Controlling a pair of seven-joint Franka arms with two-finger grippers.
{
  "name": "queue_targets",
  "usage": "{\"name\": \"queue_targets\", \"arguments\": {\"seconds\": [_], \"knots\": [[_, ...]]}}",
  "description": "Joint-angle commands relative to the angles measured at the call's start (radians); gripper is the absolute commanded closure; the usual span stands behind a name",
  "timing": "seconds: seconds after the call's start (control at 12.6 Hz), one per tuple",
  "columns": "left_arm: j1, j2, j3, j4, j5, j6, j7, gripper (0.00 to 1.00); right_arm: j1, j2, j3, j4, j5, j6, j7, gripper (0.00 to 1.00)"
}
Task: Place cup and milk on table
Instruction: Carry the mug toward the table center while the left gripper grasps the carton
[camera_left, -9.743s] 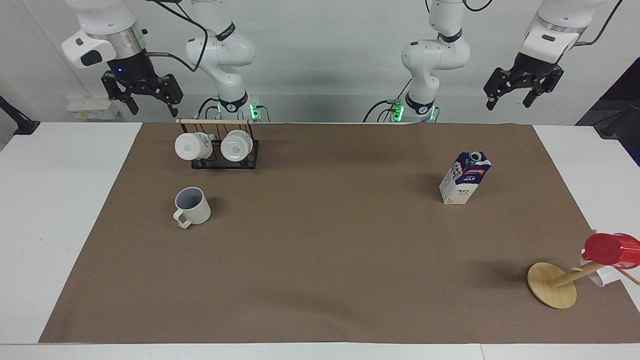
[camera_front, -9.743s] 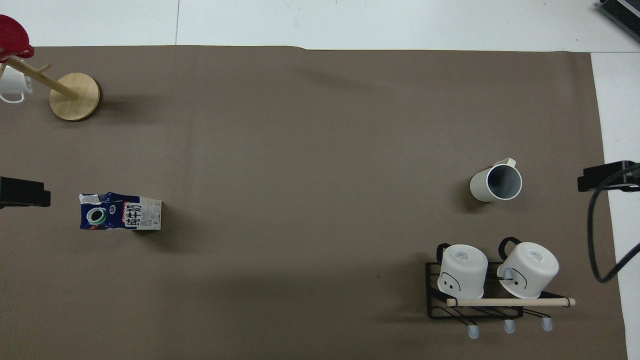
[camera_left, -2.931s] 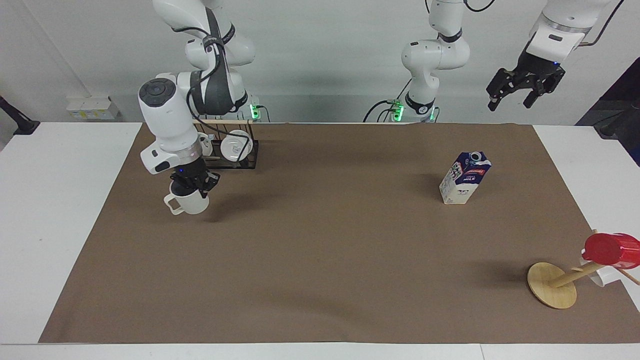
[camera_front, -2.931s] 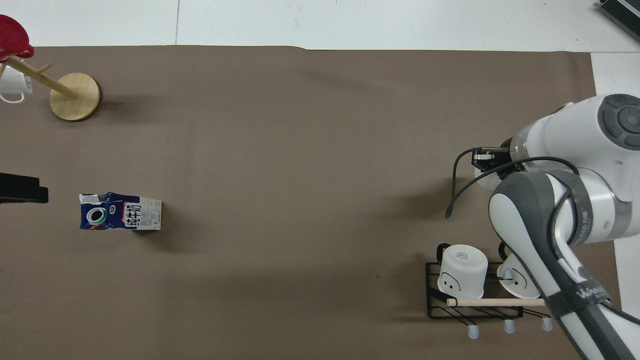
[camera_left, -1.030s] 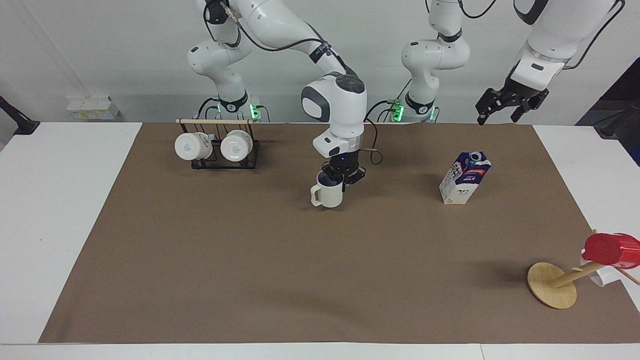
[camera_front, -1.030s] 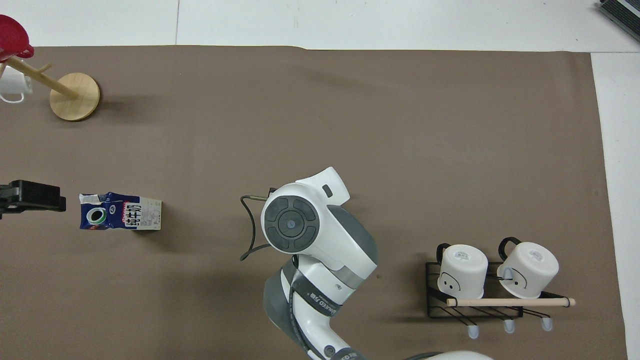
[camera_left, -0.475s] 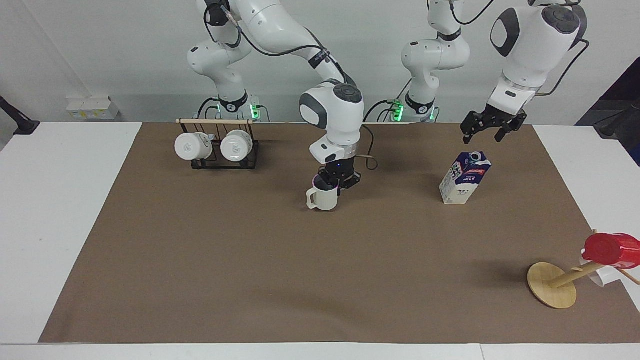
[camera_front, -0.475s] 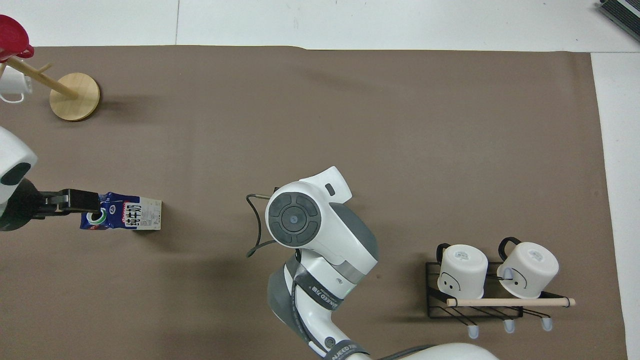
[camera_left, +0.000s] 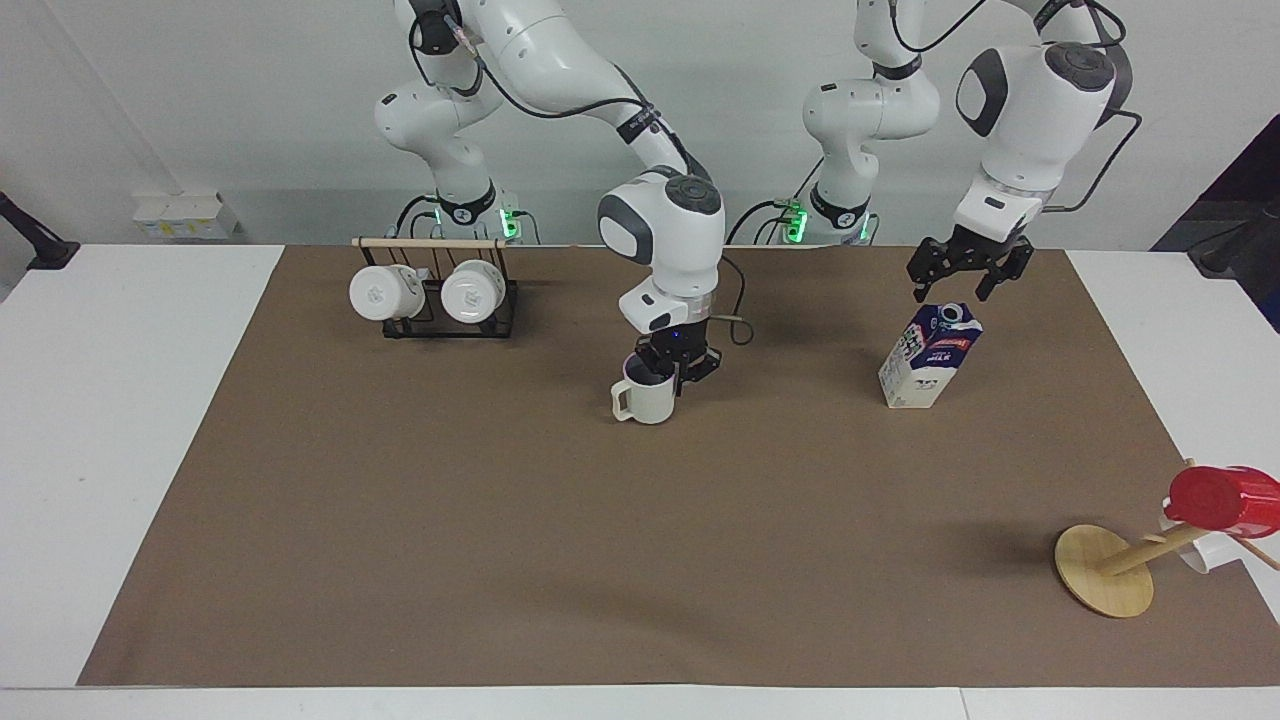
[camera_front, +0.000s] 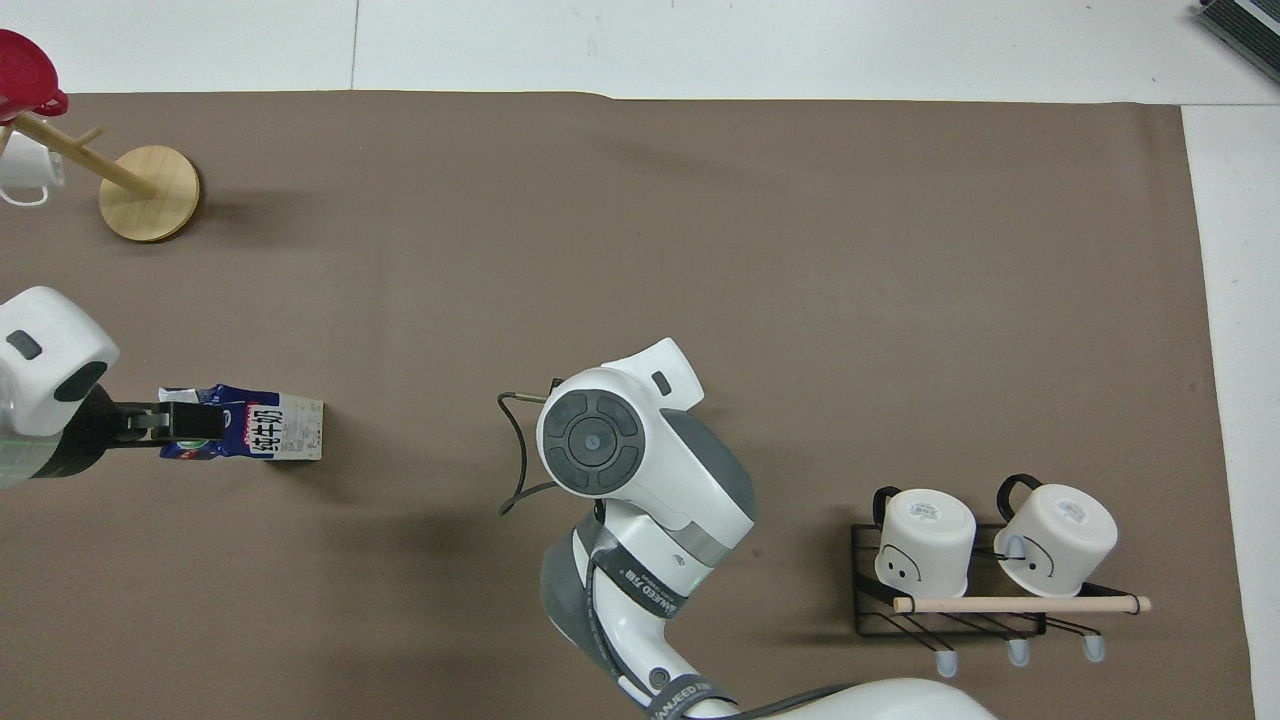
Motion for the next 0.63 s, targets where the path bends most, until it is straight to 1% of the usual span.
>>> {"name": "queue_targets", "arguments": {"seconds": [0.0,0.16,0.32,0.4,0.48,0.55], "knots": [[0.001,-0.024,0.009,-0.075,-0.008,0.095,0.039,0.0,-0.016,-0.012,0.002,0.009,-0.03,0.008,0.007,0.0],[0.003,-0.009,0.009,-0.079,-0.008,0.127,0.053,0.0,-0.044,-0.06,-0.005,0.023,-0.017,-0.051,-0.038,0.0],[0.01,0.008,0.009,-0.086,-0.008,0.156,0.088,0.0,-0.098,-0.136,-0.001,0.022,-0.004,-0.135,-0.123,0.0],[0.01,0.011,0.009,-0.089,-0.008,0.166,0.09,0.0,-0.122,-0.176,-0.002,0.022,0.027,-0.18,-0.187,0.0],[0.009,0.011,0.009,-0.095,-0.008,0.169,0.09,0.03,-0.147,-0.208,-0.004,0.022,0.064,-0.217,-0.256,0.0],[0.009,0.013,0.009,-0.095,-0.007,0.17,0.09,0.12,-0.177,-0.235,-0.004,0.022,0.078,-0.255,-0.322,0.0]]}}
